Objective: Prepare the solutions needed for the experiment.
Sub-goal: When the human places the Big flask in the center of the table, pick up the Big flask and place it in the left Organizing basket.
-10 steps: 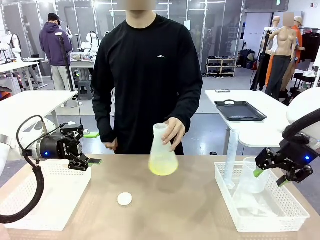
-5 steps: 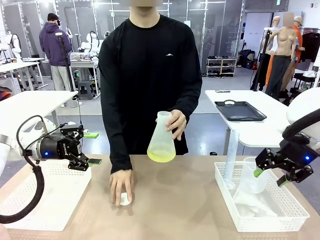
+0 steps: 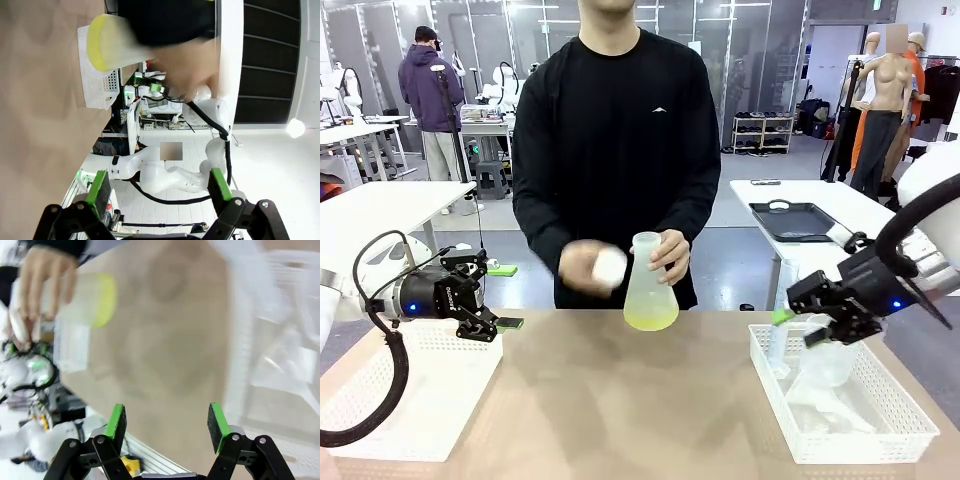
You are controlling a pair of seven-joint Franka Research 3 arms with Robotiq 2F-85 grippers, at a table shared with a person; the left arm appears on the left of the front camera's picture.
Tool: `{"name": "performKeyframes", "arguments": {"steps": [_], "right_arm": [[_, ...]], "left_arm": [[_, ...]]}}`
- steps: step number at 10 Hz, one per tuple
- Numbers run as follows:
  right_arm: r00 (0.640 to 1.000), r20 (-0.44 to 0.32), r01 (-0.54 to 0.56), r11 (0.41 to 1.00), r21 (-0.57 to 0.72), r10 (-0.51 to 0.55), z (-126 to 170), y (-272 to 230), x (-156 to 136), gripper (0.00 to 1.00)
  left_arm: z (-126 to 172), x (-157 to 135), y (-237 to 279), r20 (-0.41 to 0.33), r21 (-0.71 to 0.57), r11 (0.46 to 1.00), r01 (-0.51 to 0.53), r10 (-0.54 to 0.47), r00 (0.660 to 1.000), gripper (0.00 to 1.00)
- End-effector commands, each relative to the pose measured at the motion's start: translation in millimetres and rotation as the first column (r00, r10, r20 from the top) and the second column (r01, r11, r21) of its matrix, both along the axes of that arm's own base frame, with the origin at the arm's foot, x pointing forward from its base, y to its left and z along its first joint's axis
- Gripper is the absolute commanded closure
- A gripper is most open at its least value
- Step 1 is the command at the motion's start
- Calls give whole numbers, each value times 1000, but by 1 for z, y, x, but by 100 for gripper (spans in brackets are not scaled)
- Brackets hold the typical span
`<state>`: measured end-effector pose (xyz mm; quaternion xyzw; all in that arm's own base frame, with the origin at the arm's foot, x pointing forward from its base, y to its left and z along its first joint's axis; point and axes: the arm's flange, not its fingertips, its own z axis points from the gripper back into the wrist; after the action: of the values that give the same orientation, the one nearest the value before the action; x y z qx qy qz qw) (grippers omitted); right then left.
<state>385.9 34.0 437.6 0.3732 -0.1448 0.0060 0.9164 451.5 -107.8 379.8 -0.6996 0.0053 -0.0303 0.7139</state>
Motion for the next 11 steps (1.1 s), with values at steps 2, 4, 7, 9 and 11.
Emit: {"name": "performKeyframes", "arguments": {"steps": [2, 4, 7, 9, 11], "right_arm": [[993, 48, -121, 932, 342, 112, -18, 3, 16, 18], [992, -5, -110, 871, 478, 128, -30, 4, 25, 18], [979, -160, -21, 847, 532, 125, -41, 3, 31, 18], [969, -191, -25, 835, 549, 155, -44, 4, 35, 18], [961, -212, -25, 821, 570, 176, -47, 5, 40, 18]], "left_arm": [[2, 0, 0, -6, -6, 1000, 5, -5, 1000, 0], [2, 0, 0, -6, -6, 1000, 5, -5, 1000, 0], [2, 0, 0, -6, -6, 1000, 5, -5, 1000, 0], [2, 0, 0, -6, -6, 1000, 5, -5, 1000, 0], [2, 0, 0, -6, -6, 1000, 5, -5, 1000, 0]]}}
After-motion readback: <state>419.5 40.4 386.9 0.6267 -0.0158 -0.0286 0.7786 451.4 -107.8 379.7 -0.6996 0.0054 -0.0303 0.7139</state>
